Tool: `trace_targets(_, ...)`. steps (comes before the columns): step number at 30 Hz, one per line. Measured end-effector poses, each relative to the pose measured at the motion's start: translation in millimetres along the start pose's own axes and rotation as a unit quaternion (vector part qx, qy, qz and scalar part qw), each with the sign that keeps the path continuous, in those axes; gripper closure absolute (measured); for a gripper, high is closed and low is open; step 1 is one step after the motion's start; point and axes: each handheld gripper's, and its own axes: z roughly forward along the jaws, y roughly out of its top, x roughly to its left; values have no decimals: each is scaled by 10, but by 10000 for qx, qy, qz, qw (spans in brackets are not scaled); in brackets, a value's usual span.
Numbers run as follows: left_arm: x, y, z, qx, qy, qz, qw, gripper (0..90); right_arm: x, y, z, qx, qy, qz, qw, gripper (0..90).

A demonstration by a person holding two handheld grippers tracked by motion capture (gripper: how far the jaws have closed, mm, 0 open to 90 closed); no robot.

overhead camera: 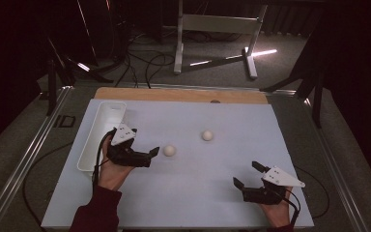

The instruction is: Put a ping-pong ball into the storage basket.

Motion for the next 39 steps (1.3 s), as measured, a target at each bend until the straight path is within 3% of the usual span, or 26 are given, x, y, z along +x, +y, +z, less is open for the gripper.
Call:
trace_targets(18,2,16,320,295,-190,26,9994,0,3,-1,-2,1,-28,-5,10000,80)
trace_targets(39,92,15,524,651,-336,-44,9973,0,6,-3,2,12,-9,-5,10000,81)
